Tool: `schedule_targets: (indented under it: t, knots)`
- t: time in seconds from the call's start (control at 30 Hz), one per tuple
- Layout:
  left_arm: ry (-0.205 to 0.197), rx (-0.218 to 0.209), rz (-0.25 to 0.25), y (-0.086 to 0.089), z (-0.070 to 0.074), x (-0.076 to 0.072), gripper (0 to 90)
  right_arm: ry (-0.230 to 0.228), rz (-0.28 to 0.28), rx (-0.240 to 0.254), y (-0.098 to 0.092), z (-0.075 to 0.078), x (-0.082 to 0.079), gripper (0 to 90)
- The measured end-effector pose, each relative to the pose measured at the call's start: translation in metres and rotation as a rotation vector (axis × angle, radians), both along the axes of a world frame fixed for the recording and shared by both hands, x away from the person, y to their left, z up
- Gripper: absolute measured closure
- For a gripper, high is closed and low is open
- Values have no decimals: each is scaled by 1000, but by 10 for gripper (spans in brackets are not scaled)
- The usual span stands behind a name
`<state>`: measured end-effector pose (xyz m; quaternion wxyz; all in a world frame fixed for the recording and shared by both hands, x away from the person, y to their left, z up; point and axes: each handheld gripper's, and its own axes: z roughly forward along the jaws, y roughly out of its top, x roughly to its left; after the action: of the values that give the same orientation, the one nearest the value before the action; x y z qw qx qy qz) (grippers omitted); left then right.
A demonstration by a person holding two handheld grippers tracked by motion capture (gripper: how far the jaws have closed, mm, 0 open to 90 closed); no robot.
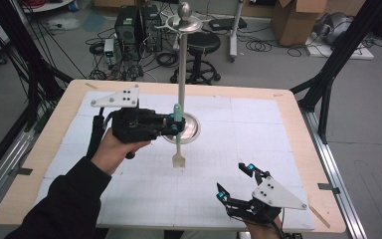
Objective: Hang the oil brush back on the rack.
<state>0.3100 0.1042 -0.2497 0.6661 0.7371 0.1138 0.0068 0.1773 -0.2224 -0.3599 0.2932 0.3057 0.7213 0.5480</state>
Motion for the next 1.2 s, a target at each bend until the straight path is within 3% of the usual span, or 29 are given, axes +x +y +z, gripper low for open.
schedule_targets:
  t: [0.3, 0.53, 0.83, 1.2]
  knots:
    - [18, 6, 8, -4, 13, 18, 829, 2, -4, -3, -1, 0, -1, 184]
    - [60, 7, 42, -1, 17, 40, 829, 4, -21, -10, -3, 2, -1, 184]
    - [52, 33, 58, 1, 39, 64, 828, 9, -18, -11, -2, 1, -1, 186]
    - [59, 54, 66, 3, 54, 86, 828, 20, -20, -19, -3, -2, 2, 187]
